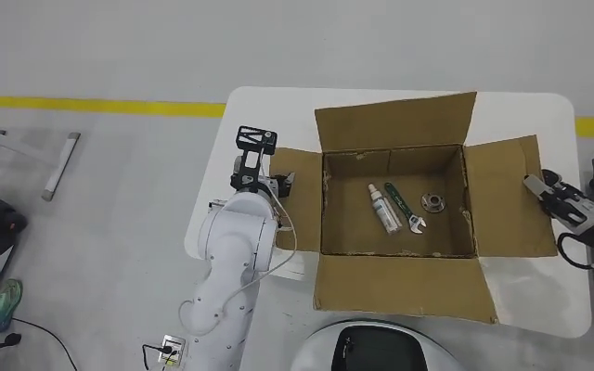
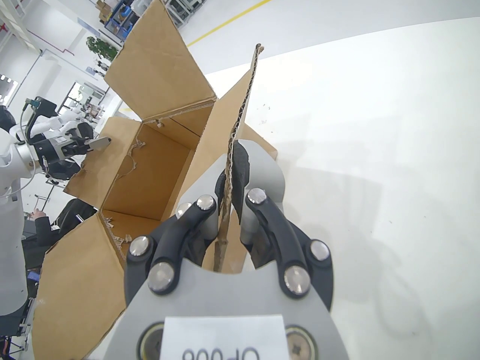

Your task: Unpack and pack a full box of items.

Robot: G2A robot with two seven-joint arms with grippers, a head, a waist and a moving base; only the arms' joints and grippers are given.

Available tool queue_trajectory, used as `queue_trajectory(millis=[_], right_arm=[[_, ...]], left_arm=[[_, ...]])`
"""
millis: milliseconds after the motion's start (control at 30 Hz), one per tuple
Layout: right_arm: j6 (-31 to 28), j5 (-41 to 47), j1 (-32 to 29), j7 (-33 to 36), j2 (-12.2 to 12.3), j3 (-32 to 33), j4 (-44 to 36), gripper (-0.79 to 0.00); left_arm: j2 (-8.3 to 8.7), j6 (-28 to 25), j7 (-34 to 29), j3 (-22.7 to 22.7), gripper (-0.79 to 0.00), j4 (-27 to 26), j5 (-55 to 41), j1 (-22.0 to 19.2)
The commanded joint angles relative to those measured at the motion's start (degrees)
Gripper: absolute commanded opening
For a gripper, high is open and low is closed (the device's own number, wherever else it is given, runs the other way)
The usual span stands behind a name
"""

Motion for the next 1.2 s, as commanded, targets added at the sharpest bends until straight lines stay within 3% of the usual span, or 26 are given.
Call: queue_trajectory(millis=[0, 100, 167, 200, 433, 600, 633, 667, 767, 900, 1067, 1167], right_arm=[[-0.2, 0.5, -0.1, -0.3, 0.0, 0.4, -0.4, -0.785], [-0.4, 0.9, -0.1, -1.1, 0.0, 1.6, -1.6, -0.754], [-0.5, 1.0, -0.1, -1.3, 0.0, 3.0, -2.7, -0.323], [-0.4, 0.9, -0.1, -1.3, 0.1, 4.0, -3.7, 0.000], [-0.1, -1.5, 0.3, 0.5, 0.5, 10.6, -12.9, 0.000], [-1.6, -4.9, 1.3, 2.9, 0.9, 9.8, -19.5, 0.000], [-2.0, -5.9, 1.6, 3.3, 1.1, 8.5, -20.3, -0.105], [-2.3, -6.9, 1.9, 3.9, 1.2, 6.8, -21.0, -0.409], [-2.8, -13.0, 3.4, 7.1, 1.6, 0.8, -22.2, -0.785], [-2.3, -23.3, 7.1, 13.0, 2.2, -9.7, -21.2, -0.785], [2.4, -32.8, 14.2, 17.7, 2.3, -22.4, -15.5, -0.785], [3.1, -34.3, 15.6, 18.1, 2.2, -24.3, -14.4, -0.785]], left_arm=[[-0.09, 0.1, 0.3, -0.2, 0.000, -1.1, -1.0, 0.1], [-0.18, 0.6, 0.9, -0.6, 0.000, -2.7, -1.9, 0.2], [-0.24, 0.8, 1.2, -0.7, 0.000, -3.9, -2.6, 0.2], [-0.26, 0.8, 1.3, -0.8, 0.000, -4.5, -2.9, 0.2], [-0.39, 1.4, 1.4, -1.9, 0.000, -7.1, -4.9, 0.3], [-0.43, 1.7, 2.1, -2.5, 0.000, -7.2, -5.5, 0.2], [-0.43, 1.7, 2.2, -2.6, 0.000, -7.1, -5.5, 0.2], [-0.44, 1.9, 2.4, -2.8, 0.000, -7.1, -5.6, 0.3], [-0.43, 2.0, 2.6, -3.3, 0.000, -7.1, -5.8, 0.3], [-0.41, 2.2, 3.0, -4.2, 0.000, -7.1, -6.2, 0.3], [-0.38, 2.2, 3.2, -4.6, 0.000, -7.0, -6.4, 0.4], [-0.38, 2.2, 3.2, -4.6, 0.000, -7.0, -6.4, 0.4]])
